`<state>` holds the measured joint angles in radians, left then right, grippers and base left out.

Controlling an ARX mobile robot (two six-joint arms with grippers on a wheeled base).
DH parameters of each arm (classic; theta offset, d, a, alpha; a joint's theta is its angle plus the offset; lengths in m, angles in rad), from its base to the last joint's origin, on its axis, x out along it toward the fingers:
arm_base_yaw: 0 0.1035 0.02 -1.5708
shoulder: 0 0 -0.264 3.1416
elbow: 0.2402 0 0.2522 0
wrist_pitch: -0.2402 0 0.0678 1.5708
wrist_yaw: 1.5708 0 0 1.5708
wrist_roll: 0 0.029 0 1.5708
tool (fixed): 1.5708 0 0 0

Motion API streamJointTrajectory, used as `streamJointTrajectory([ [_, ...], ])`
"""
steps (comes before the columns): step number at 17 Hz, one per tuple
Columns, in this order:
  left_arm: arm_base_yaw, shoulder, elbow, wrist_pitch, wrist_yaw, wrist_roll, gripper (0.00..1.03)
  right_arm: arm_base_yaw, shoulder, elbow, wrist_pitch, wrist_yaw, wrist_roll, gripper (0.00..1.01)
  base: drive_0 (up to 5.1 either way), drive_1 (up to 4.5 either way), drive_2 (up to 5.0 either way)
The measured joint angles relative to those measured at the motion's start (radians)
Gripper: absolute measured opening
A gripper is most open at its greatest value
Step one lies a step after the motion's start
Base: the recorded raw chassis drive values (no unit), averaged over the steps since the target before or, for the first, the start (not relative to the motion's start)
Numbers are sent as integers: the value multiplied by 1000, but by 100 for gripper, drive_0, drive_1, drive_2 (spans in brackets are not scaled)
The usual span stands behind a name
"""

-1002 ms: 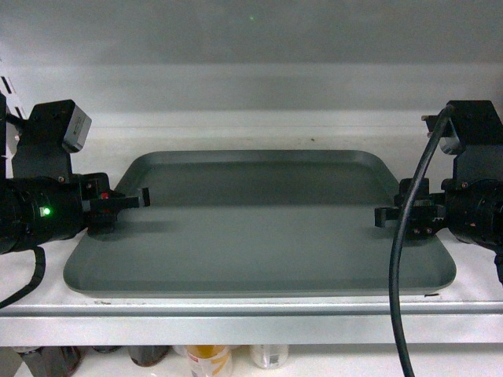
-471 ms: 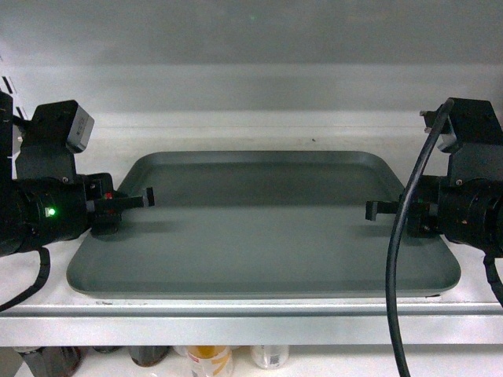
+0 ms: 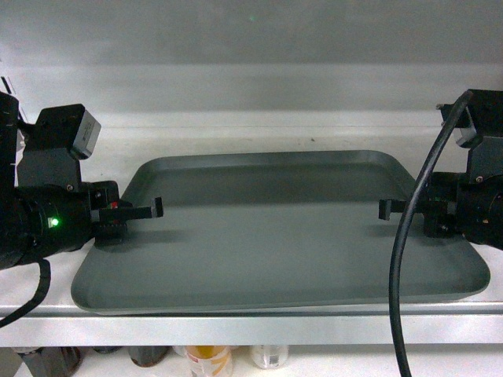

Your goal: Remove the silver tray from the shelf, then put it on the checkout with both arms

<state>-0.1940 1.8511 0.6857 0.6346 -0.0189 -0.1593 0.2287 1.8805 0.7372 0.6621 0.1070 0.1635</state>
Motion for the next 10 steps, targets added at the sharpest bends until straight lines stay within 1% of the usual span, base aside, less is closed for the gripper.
streamJointTrajectory([
  [2,-5,-47,-23,-1,-9,-6,3,-1,-36,-15,-10,2,-4,3,0,0,0],
  [5,-16,-129,-48,0,-19,3,3,-7,-107,-38,-35,2,-2,3,0,0,0],
  [10,-29,-270,-78,-43,-24,9,3,-7,-235,-53,-144,9,13,3,0,0,0],
])
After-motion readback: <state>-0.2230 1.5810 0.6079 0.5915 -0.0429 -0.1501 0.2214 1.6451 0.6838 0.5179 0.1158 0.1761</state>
